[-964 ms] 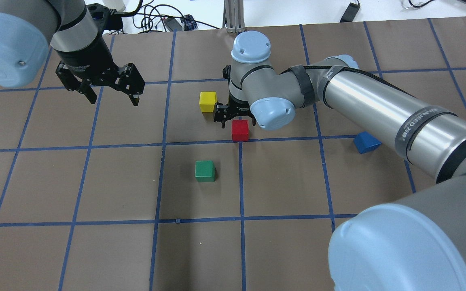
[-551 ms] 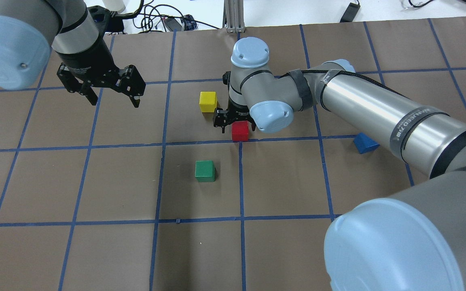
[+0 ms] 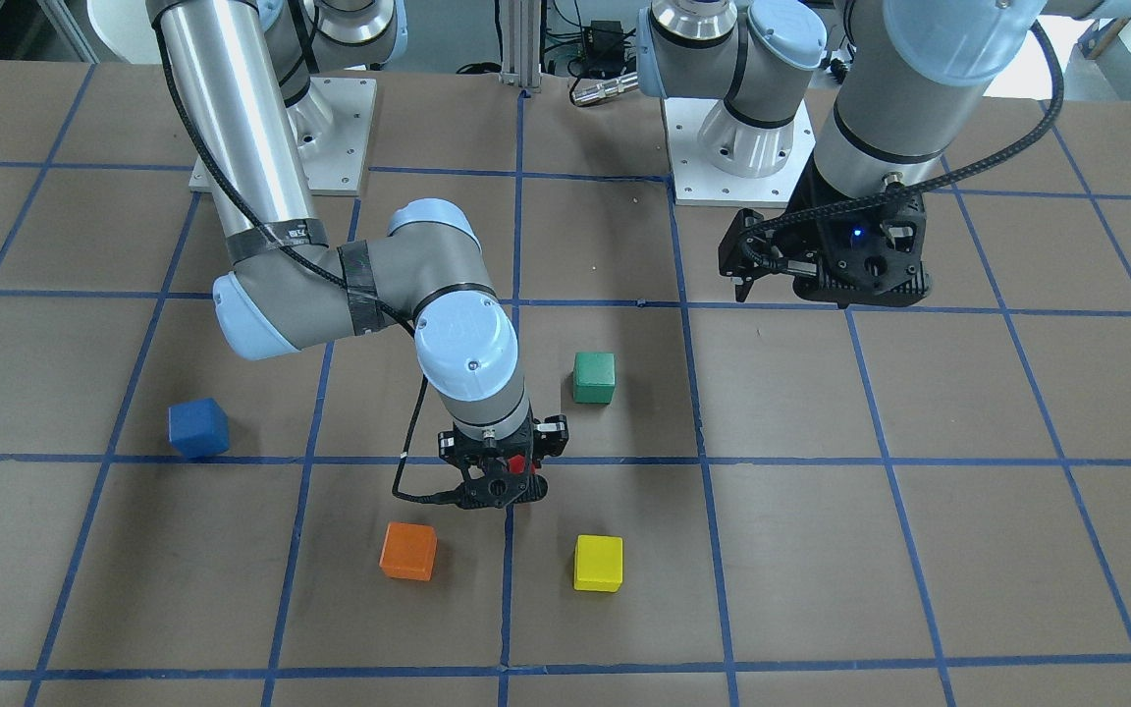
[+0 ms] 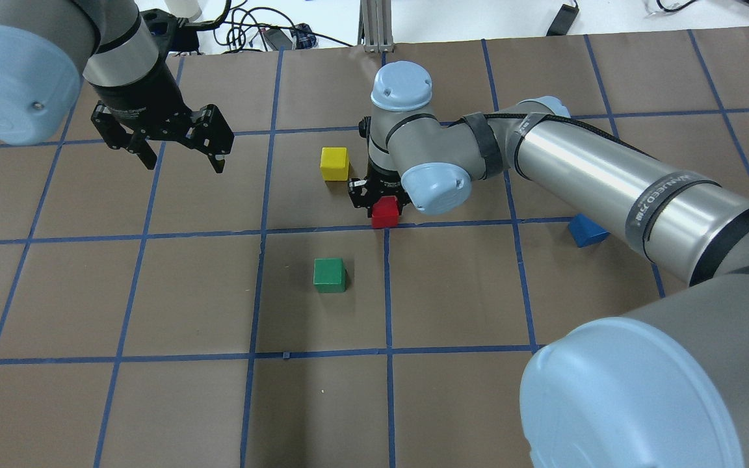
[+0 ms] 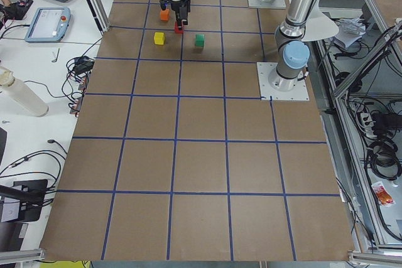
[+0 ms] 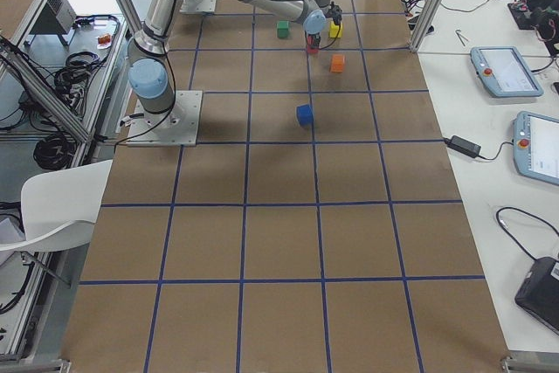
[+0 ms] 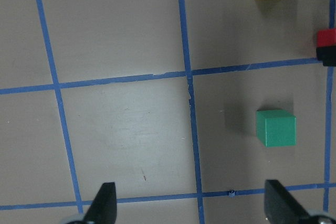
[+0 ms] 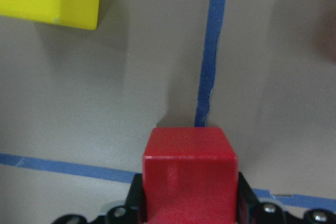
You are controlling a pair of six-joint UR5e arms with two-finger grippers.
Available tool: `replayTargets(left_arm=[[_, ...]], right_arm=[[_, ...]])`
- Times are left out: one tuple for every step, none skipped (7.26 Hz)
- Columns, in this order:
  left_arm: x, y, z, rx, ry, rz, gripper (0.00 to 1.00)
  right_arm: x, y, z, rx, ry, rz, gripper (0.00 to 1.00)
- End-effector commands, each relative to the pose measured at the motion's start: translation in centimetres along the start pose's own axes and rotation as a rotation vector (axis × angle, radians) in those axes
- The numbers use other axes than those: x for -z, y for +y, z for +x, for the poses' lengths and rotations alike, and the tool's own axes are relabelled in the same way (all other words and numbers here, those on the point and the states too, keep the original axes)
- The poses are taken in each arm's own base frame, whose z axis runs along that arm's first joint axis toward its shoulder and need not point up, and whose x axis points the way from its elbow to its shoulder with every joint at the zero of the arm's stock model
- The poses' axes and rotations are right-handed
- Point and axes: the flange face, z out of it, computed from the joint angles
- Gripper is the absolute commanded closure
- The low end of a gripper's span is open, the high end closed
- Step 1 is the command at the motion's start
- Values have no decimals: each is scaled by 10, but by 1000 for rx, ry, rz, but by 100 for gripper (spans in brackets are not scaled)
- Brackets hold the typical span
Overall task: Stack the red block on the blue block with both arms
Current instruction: 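Carry the red cube with the right gripper over the blue cube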
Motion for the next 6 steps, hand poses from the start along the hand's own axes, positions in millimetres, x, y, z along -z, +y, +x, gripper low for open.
replayTargets(left_arm=[[-4, 4, 1, 0, 0, -8, 0], [-4, 6, 1, 1, 0, -2, 0], [-4, 5, 1, 1, -1, 6, 0], [-4, 5, 1, 1, 1, 6, 0], [-4, 5, 2, 7, 2, 6, 0], [-4, 5, 1, 7, 1, 6, 0]], right_arm=[[21, 4, 1, -5, 8, -5, 100], [49, 5, 11, -20, 4, 4, 100], [83, 8, 27, -48, 5, 14, 100], [106, 7, 60, -95, 4, -3, 100], [137, 19, 92, -131, 6, -34, 100], [168, 33, 114, -128, 6, -44, 100]])
